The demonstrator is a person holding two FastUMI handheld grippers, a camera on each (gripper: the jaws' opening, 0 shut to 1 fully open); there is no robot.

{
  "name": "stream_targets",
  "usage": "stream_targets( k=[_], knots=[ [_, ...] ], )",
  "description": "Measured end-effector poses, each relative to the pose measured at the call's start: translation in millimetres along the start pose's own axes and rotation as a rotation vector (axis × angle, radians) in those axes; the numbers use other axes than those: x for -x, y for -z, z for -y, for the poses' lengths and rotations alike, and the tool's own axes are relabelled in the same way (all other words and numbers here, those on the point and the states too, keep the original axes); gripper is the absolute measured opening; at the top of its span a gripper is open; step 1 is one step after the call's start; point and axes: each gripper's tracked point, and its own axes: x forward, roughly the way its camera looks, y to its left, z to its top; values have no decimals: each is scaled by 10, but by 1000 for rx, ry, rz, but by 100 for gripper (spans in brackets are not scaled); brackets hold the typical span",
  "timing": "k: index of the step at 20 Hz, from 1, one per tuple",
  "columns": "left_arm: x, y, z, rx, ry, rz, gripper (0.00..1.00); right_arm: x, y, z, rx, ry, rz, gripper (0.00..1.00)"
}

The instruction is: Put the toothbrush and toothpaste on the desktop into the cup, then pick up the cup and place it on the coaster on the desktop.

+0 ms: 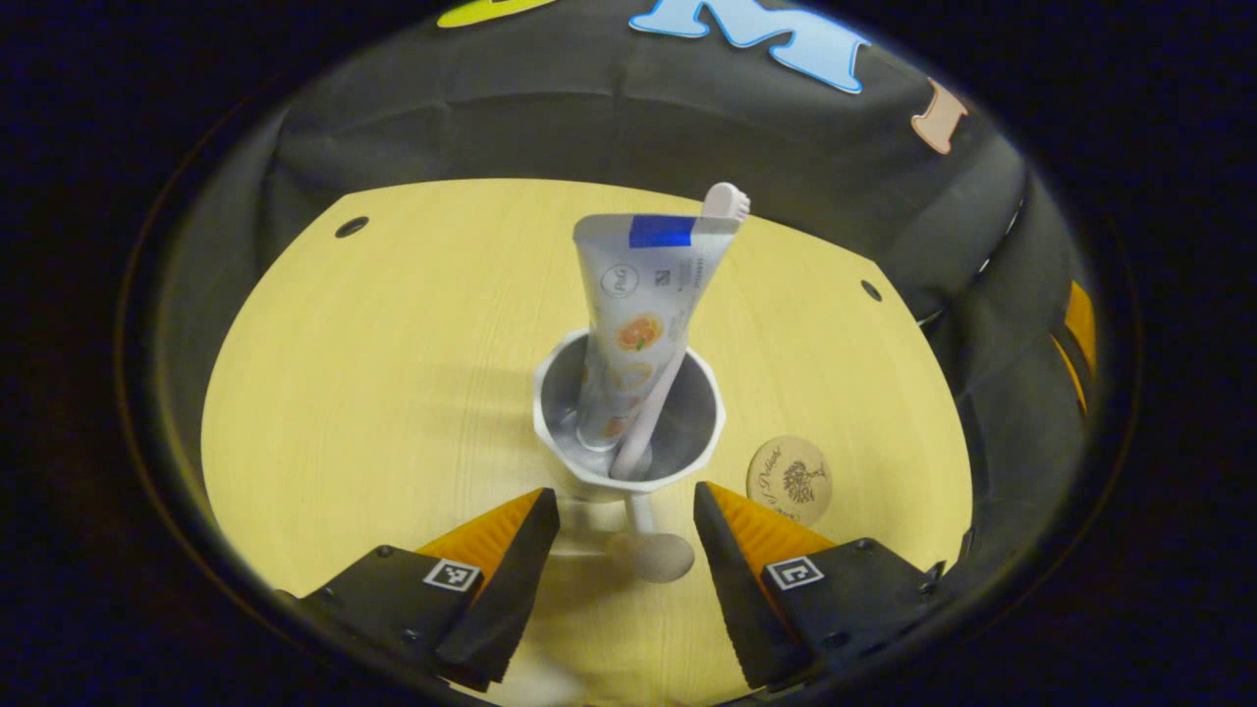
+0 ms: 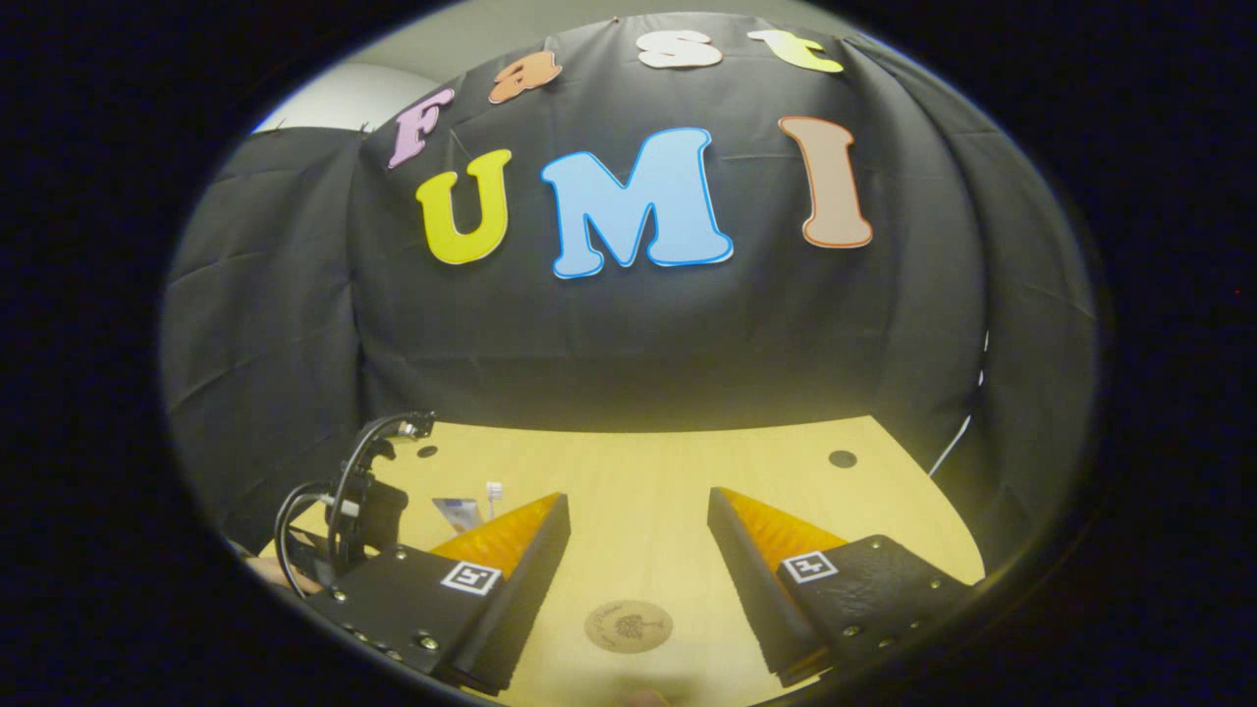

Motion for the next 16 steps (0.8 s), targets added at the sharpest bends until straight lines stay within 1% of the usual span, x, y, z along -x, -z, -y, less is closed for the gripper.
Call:
stream_targets(
  k=[2,3,7,8,9,10,11,13,14,16],
  knots=[
    [-79,-25,-29,2,-31,-23,85,19,48,76,-1,0,-16,88],
    [-109,-27,-37,6,-44,-44,77,33,80,115,-5,3,-23,89],
    [-198,53,-64,25,-92,-97,62,82,121,282,-23,19,-39,89],
    [-197,61,-67,19,-100,-98,48,100,122,334,-26,25,-41,89],
    [-209,63,-62,5,-108,-100,40,115,140,382,-29,32,-41,89],
    [-197,58,-60,-4,-123,-103,39,120,139,417,-34,36,-42,89],
    [-194,55,-57,-15,-135,-104,36,132,151,443,-39,40,-42,89],
    [-204,46,-43,-22,-147,-96,36,155,182,501,-46,47,-46,89],
    [-206,51,-38,-23,-148,-97,33,166,195,525,-51,48,-49,89],
    [-195,41,-33,-33,-147,-87,34,208,222,569,-58,48,-52,89]
  ],
)
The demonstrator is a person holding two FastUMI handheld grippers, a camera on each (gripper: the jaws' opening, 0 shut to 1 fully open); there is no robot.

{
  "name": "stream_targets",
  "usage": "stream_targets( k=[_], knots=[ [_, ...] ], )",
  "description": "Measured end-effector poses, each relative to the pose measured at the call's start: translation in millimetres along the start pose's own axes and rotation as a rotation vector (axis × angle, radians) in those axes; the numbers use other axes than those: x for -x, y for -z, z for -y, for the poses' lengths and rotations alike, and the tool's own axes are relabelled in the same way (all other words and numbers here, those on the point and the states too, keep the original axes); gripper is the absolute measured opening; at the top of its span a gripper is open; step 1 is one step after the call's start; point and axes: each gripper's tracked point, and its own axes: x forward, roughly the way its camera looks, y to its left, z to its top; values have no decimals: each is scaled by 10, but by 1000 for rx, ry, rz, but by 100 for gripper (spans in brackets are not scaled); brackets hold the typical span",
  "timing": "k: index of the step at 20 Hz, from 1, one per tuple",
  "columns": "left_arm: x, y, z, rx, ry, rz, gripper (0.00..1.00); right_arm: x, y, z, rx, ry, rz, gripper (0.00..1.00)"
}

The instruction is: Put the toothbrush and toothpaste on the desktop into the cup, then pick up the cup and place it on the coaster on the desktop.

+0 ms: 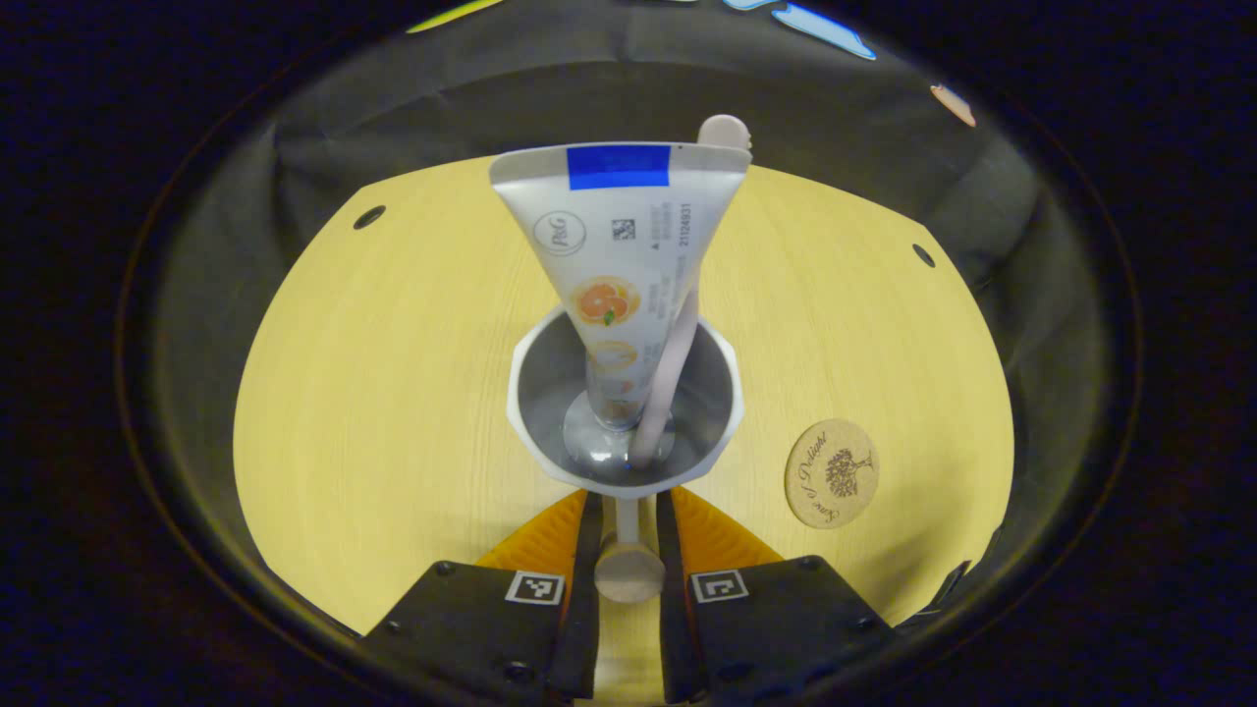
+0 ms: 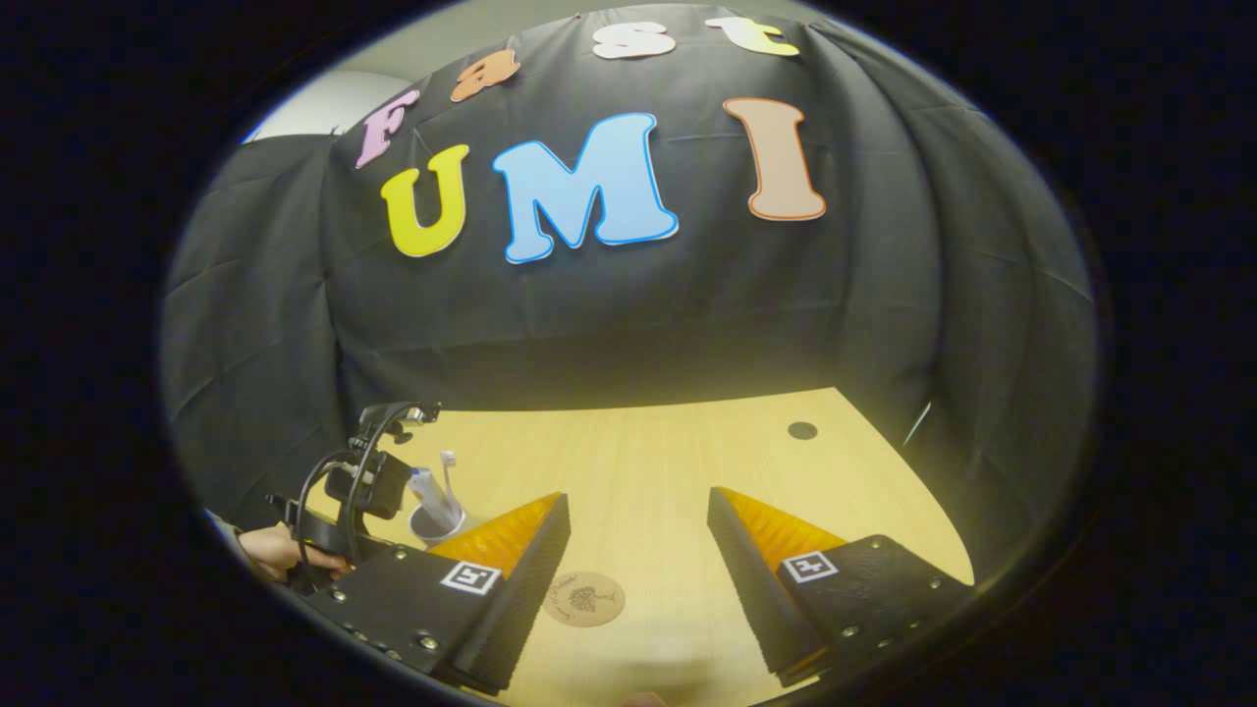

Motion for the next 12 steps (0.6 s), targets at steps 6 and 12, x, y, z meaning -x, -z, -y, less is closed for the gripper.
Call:
stream_targets(
  k=[6,12],
  knots=[
    [6,2,64,0,7,33,32,97,25,-8,5,7,5,89],
    [137,-64,243,-37,19,66,33,158,22,80,-1,22,17,89]
  ],
)
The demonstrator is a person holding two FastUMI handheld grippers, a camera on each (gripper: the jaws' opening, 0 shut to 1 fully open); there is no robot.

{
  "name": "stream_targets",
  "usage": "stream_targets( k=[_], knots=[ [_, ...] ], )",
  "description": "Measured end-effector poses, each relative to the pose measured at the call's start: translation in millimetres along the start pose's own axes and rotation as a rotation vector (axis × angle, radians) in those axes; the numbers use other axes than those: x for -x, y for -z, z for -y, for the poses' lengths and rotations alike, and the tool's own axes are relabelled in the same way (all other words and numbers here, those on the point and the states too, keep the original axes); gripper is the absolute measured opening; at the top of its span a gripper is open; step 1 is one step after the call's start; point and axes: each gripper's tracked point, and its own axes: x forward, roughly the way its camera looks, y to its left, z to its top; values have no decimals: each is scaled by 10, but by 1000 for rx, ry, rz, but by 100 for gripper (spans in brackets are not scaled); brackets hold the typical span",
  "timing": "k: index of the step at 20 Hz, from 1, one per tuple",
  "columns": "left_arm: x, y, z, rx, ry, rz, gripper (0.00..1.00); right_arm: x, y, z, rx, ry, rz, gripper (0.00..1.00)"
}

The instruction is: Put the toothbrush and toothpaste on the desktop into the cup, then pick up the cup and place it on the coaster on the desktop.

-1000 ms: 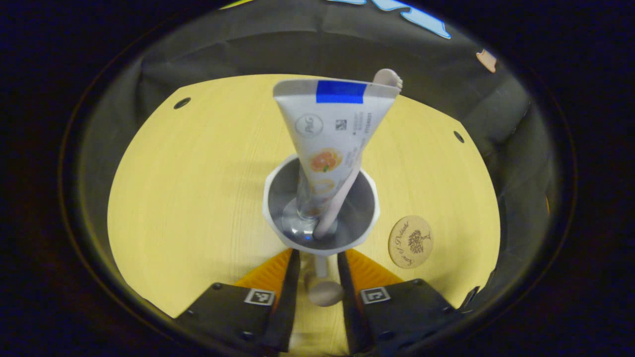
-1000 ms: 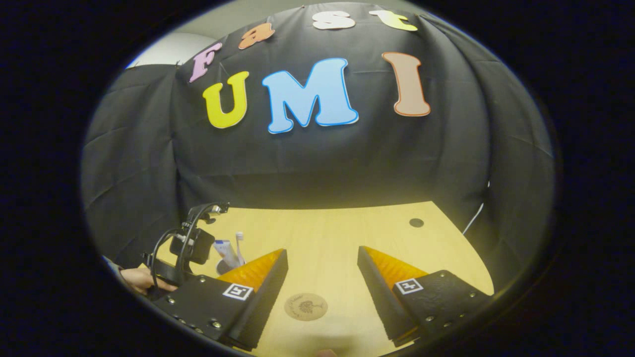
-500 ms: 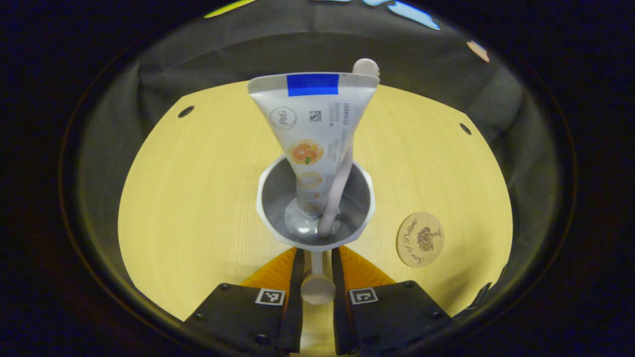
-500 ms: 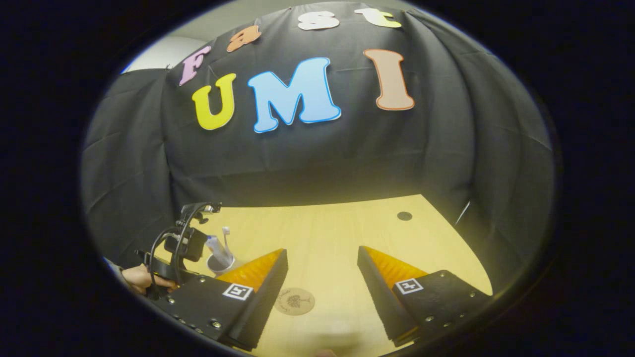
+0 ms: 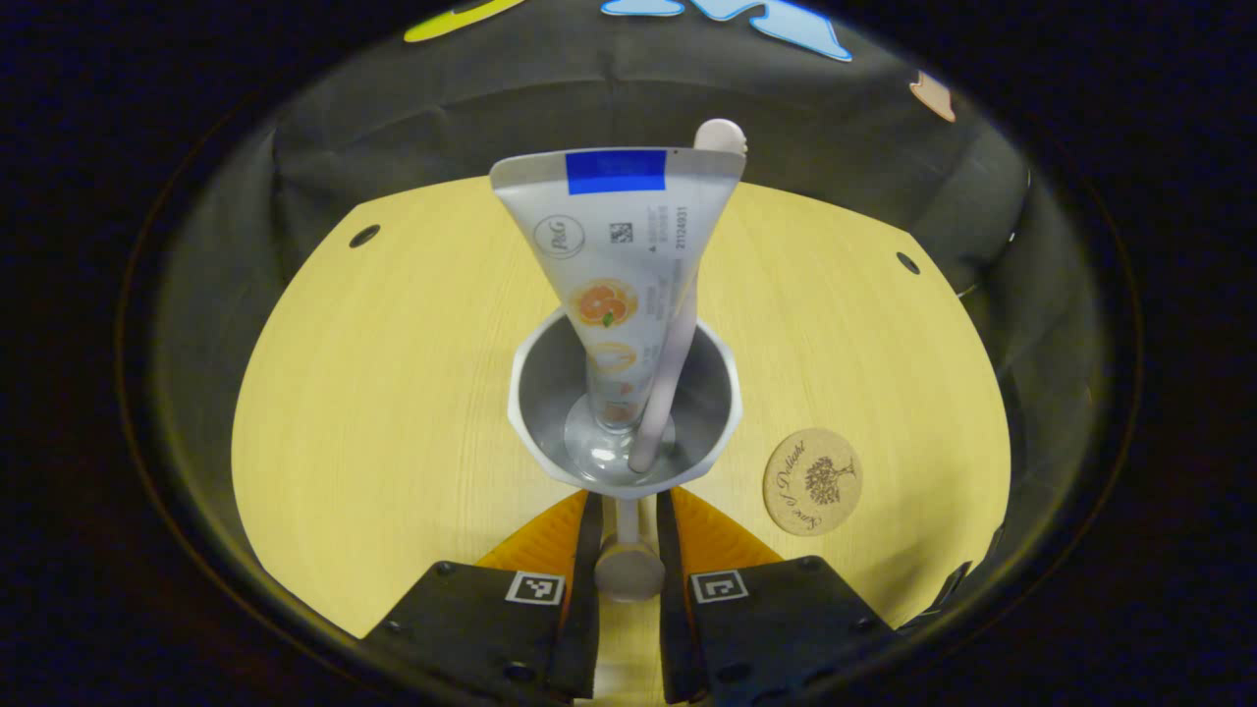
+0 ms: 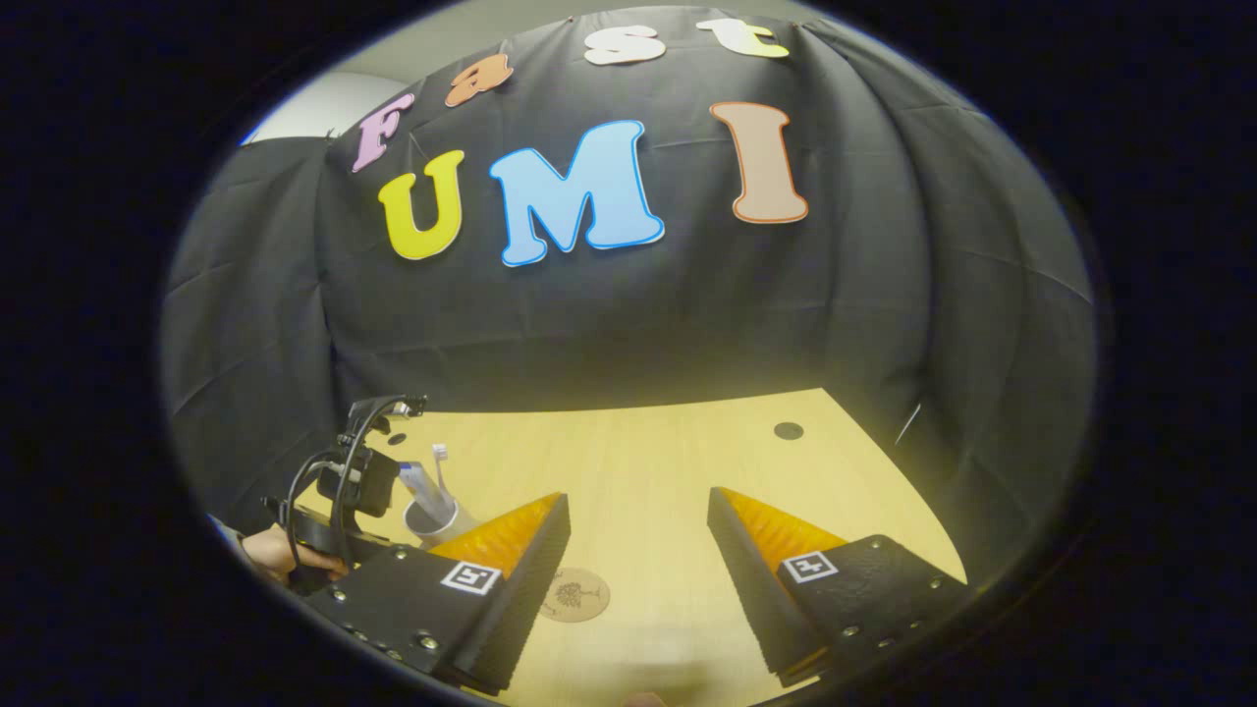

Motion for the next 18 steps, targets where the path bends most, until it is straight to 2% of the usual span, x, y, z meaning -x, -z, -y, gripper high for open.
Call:
stream_targets(
  k=[9,18],
  knots=[
    [94,47,664,-85,79,-9,32,15,-36,125,-3,21,14,89],
    [125,357,1246,-160,133,-66,32,85,-39,355,-34,36,16,88]
  ],
)
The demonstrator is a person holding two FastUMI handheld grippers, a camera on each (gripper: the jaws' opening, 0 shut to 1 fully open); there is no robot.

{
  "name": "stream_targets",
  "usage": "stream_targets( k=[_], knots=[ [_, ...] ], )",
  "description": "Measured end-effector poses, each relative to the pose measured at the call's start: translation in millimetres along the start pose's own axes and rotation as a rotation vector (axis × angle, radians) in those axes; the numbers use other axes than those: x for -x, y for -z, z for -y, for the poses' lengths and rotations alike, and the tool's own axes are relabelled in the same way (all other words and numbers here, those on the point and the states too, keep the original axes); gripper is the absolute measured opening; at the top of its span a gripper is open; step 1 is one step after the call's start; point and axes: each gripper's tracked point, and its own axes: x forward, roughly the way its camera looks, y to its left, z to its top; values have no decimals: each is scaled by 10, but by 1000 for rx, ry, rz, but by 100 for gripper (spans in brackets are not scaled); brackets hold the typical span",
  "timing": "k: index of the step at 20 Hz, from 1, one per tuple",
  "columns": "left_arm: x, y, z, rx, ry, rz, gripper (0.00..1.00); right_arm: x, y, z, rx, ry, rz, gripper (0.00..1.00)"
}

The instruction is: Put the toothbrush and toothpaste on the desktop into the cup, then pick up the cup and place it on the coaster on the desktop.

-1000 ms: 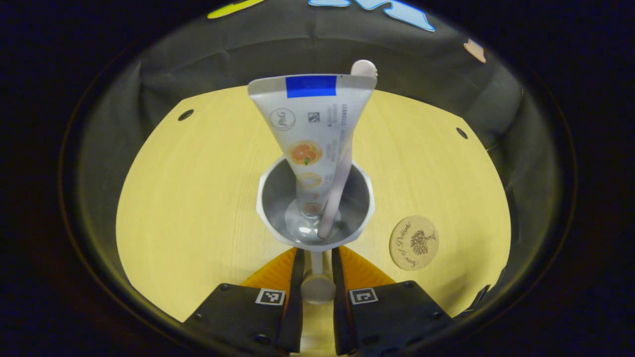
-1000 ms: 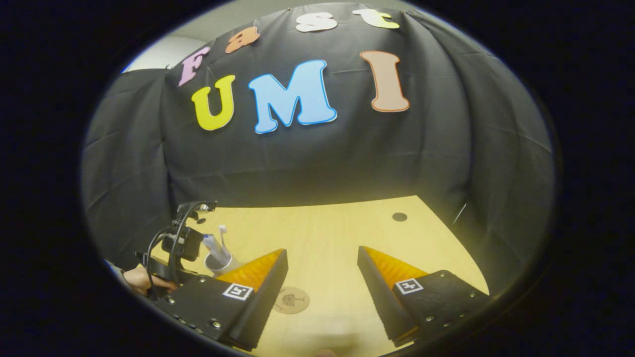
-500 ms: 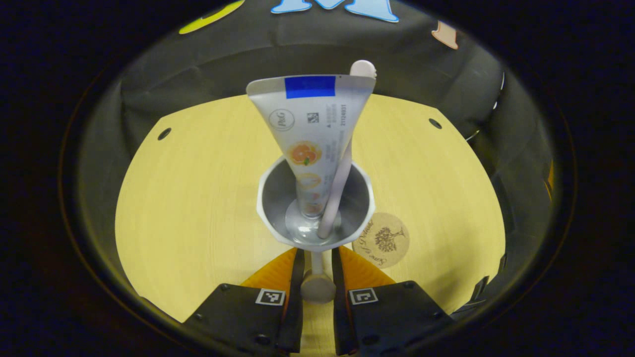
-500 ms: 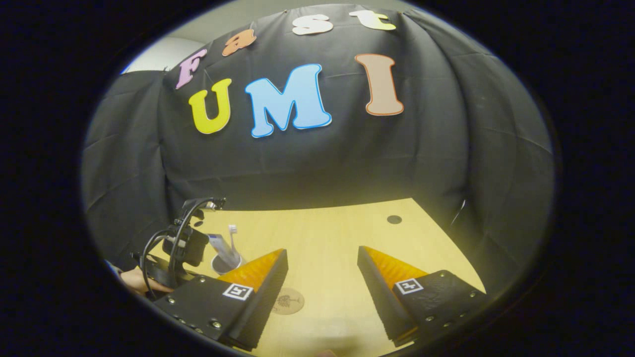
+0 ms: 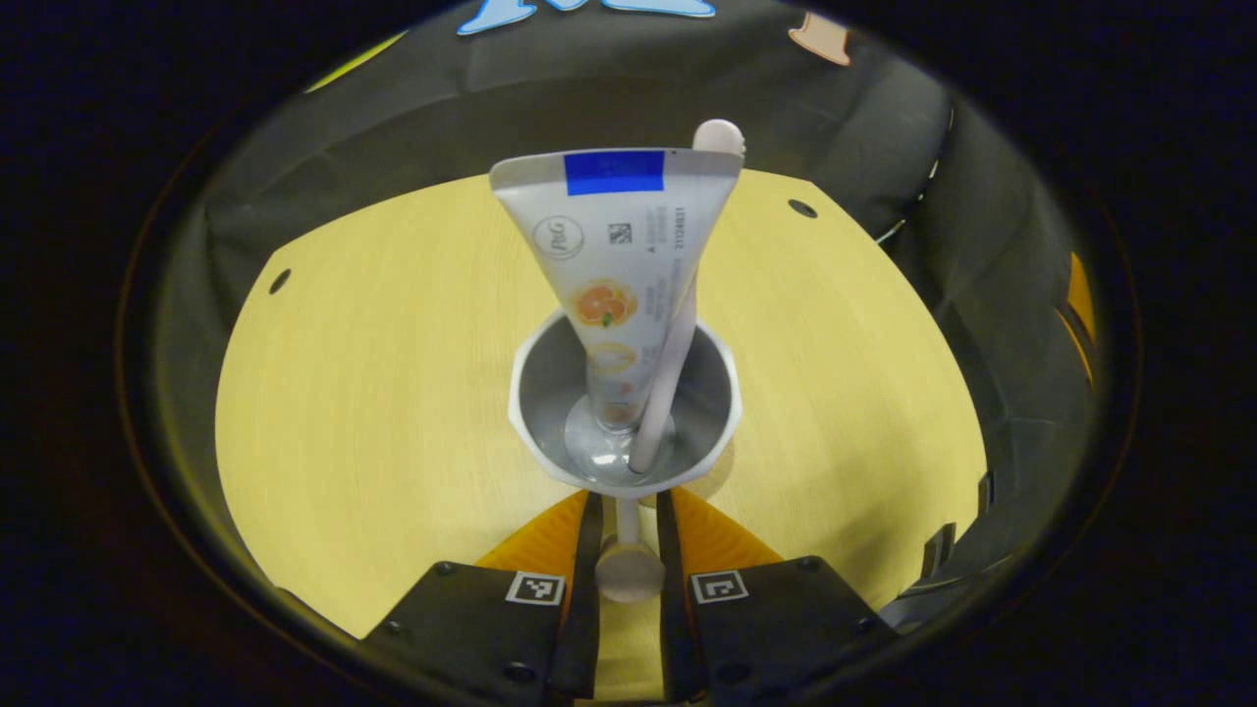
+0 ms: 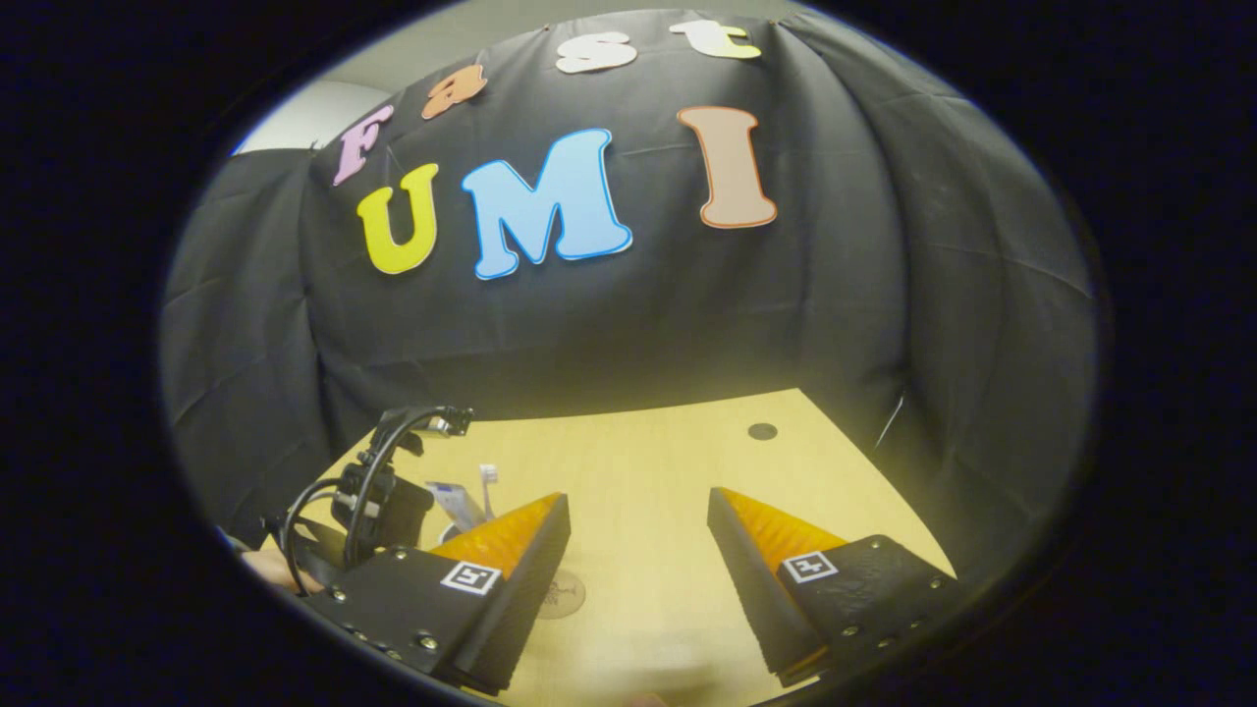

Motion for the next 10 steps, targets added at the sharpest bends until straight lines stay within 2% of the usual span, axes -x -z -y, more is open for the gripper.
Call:
stream_targets(
  k=[10],
  knots=[
    [-169,54,207,-23,-8,-33,33,131,33,125,-8,11,-3,89]
  ],
)
